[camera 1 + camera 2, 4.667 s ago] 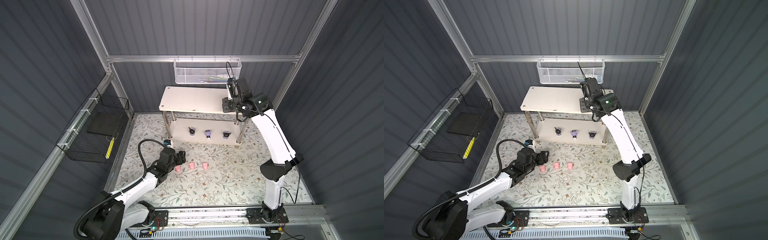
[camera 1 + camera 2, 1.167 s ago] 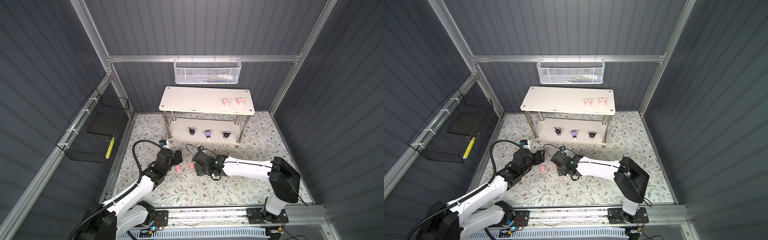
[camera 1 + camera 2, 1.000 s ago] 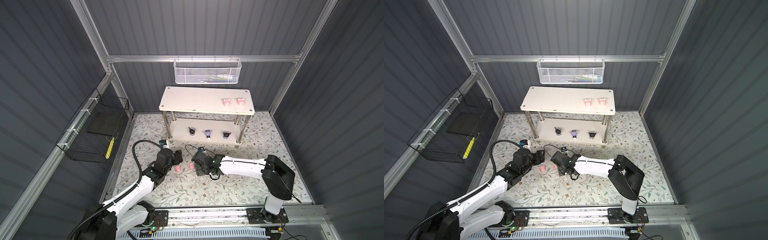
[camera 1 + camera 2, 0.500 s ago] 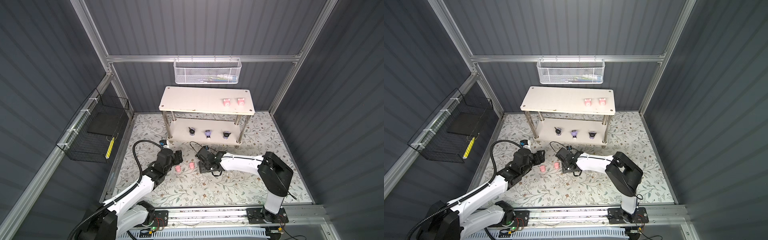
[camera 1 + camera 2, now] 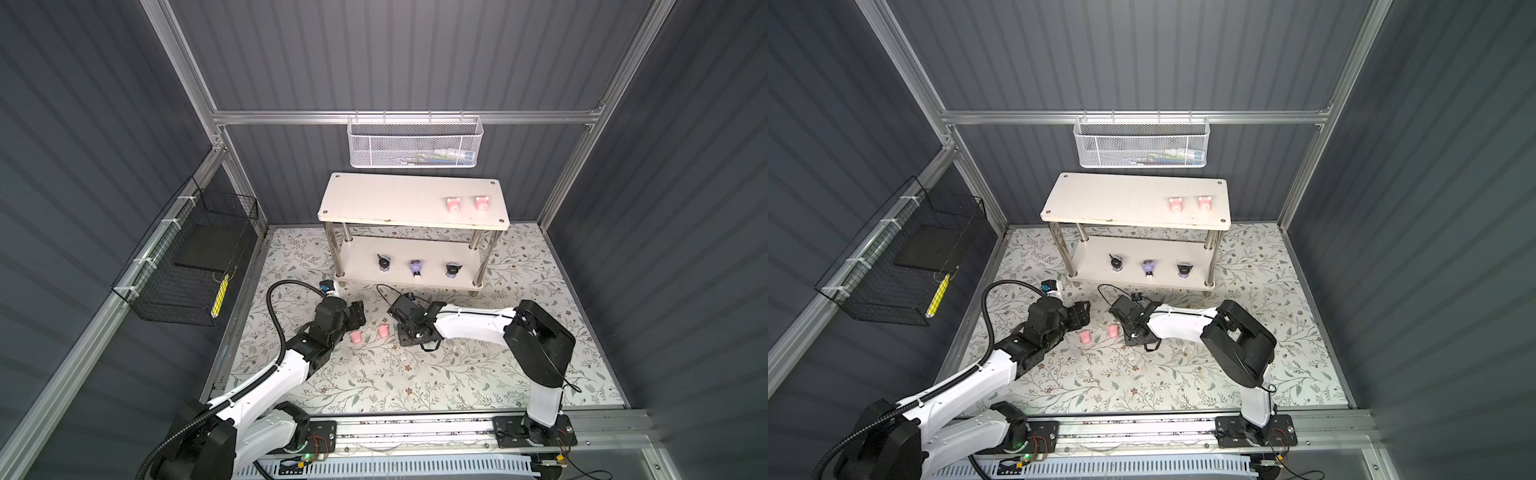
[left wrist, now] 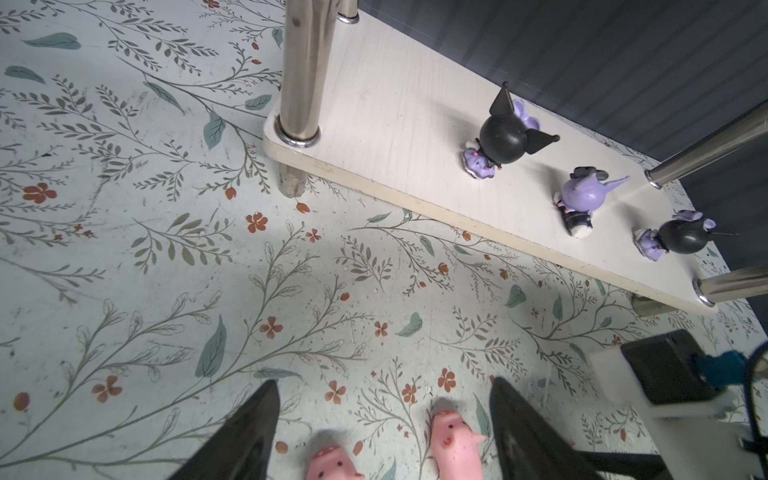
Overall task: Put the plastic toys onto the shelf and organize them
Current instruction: 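Close the right gripper on the pink pig nearest it, then lift the held pig with the right gripper up over the top shelf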
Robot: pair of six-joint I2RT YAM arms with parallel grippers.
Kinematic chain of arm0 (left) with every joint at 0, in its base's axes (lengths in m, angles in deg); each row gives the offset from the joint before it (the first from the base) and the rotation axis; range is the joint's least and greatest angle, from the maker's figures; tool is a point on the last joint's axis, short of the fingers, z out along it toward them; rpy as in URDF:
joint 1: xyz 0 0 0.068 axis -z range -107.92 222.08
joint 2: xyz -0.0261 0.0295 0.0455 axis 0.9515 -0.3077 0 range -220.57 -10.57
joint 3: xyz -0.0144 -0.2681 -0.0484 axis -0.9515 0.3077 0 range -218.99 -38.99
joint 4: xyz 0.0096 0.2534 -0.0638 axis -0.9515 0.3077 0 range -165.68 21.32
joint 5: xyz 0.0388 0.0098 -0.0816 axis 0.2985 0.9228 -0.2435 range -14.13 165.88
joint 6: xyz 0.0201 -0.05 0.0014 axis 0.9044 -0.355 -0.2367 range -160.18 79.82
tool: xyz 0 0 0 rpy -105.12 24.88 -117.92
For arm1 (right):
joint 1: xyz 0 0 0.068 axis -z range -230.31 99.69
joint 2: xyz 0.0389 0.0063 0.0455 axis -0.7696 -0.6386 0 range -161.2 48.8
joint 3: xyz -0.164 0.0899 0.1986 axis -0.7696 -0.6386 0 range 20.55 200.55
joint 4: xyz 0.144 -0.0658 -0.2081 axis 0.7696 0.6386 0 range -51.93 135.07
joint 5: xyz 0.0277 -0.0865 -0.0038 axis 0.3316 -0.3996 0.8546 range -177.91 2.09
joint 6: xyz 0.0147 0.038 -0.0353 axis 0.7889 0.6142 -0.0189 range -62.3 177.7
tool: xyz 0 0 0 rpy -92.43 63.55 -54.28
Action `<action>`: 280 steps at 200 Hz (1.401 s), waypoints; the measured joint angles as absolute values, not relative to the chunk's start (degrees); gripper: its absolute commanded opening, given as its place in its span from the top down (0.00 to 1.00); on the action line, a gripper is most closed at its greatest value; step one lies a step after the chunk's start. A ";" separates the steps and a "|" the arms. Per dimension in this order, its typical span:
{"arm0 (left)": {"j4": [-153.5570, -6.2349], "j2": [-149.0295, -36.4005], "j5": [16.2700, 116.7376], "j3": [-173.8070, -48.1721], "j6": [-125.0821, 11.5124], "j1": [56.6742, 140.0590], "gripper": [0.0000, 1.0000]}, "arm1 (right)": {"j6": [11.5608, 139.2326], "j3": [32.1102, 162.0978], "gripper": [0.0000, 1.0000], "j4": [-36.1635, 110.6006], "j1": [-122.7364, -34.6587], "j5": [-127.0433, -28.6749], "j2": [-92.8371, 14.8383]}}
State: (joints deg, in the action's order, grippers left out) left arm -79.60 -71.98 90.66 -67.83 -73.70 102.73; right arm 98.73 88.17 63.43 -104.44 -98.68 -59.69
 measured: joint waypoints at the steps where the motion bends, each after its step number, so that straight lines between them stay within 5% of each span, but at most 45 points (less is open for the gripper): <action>1: -79.60 -71.98 90.66 -67.83 -73.70 102.73 0.20 | 98.71 88.17 0.65 63.46 -104.44 -98.68 -59.69; 119: -79.58 -71.54 90.68 -67.52 -73.70 102.73 0.20 | 98.36 91.29 0.67 73.53 -107.00 -101.47 -48.71; 193: -79.71 -71.59 90.68 -67.50 -73.70 102.73 0.20 | 95.74 114.53 0.65 92.42 -111.28 -110.02 -37.41; 280: -81.37 -72.00 90.62 -67.17 -73.74 102.73 0.20 | 82.76 145.04 0.64 98.34 -108.36 -118.28 -48.30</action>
State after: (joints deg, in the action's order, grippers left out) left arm -81.37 -72.00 90.62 -67.17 -73.74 102.73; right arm 82.76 145.04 98.34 -108.36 -118.28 -48.30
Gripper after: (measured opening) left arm 0.795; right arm 0.363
